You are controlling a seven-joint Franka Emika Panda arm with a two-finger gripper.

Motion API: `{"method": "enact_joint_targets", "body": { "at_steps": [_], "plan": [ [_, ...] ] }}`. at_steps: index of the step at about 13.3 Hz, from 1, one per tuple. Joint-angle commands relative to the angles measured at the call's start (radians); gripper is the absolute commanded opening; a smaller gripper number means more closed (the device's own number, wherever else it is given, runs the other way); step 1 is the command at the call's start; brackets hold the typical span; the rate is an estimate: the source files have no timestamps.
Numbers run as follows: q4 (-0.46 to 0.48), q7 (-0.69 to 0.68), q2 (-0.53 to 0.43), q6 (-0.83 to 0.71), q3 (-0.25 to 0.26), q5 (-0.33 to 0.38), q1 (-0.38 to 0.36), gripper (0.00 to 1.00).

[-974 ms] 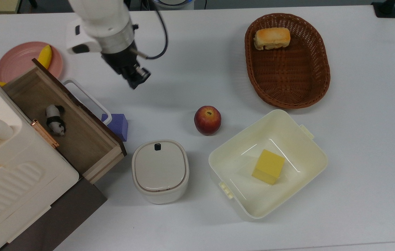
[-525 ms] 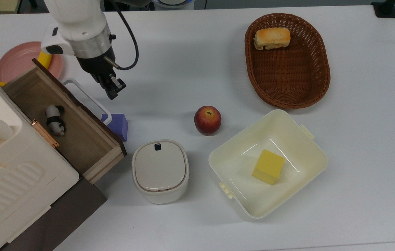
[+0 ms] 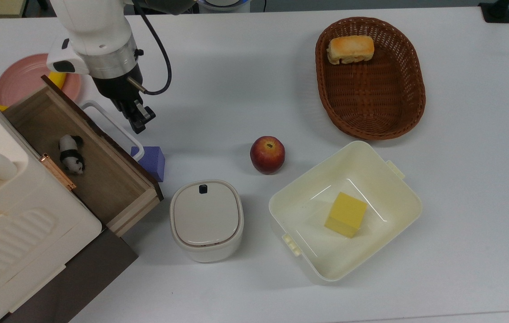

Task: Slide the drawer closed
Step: 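Push the drawer front with the gripper into the cabinet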

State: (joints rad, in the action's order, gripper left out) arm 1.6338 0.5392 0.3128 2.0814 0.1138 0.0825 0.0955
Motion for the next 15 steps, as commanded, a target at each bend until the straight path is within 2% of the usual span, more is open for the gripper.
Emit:
{"method": "enact_joint_targets", "body": {
  "at_steps": [1,15],
  "plan": [
    [0.009,0.011,-0.006,0.026,0.007,0.028,0.004,0.00],
    [0.001,0.010,0.019,0.149,0.009,0.031,0.020,0.00]
  ]
}}
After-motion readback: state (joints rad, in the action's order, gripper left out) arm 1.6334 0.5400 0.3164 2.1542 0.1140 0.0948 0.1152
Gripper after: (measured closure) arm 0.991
